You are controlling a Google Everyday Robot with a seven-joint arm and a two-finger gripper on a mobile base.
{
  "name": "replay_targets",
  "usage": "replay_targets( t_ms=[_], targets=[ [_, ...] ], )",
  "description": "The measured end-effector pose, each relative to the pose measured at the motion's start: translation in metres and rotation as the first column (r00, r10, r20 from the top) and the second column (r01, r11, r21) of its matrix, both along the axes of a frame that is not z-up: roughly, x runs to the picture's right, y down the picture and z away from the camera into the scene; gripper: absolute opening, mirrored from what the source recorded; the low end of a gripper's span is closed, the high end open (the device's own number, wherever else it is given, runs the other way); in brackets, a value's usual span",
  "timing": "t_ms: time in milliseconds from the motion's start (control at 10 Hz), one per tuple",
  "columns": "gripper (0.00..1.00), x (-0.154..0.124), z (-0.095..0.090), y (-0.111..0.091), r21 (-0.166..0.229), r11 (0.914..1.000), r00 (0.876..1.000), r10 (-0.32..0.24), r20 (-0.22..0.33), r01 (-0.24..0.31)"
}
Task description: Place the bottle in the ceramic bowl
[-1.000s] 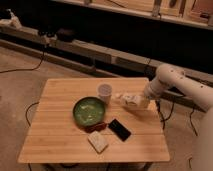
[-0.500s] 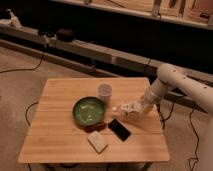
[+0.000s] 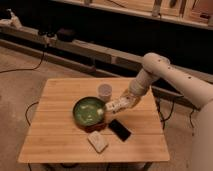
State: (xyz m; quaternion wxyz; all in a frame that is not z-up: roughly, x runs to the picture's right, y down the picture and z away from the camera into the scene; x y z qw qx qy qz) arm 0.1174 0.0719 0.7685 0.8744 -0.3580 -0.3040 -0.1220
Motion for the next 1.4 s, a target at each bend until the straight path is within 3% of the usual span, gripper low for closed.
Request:
replay_targets(
  t_ms=[100,300,600,800,1200,1400],
  targets=[
    [0.07,-0.021,-0.002,-0.009,0.009,0.9999,0.998,0.007,0.062,-0.007],
    [0.27,-0.054,0.002,-0.022,0.02,0.9986,0.991,0.045,0.127,-0.048],
    [0.59,-0.08,0.024,-0.03,0.027,0.9933,0.989,0.109,0.1,-0.112],
    [0.76,-0.083,0.035,-0.02,0.017,0.9936,0.992,0.111,0.061,-0.112],
    [0.8,-0.092,0.04,0.002,-0.01,0.9963,0.996,0.085,0.011,-0.085],
    [0.8,-0.096,0.04,0.002,-0.028,0.9946,0.995,0.1,-0.009,-0.1]
  ],
)
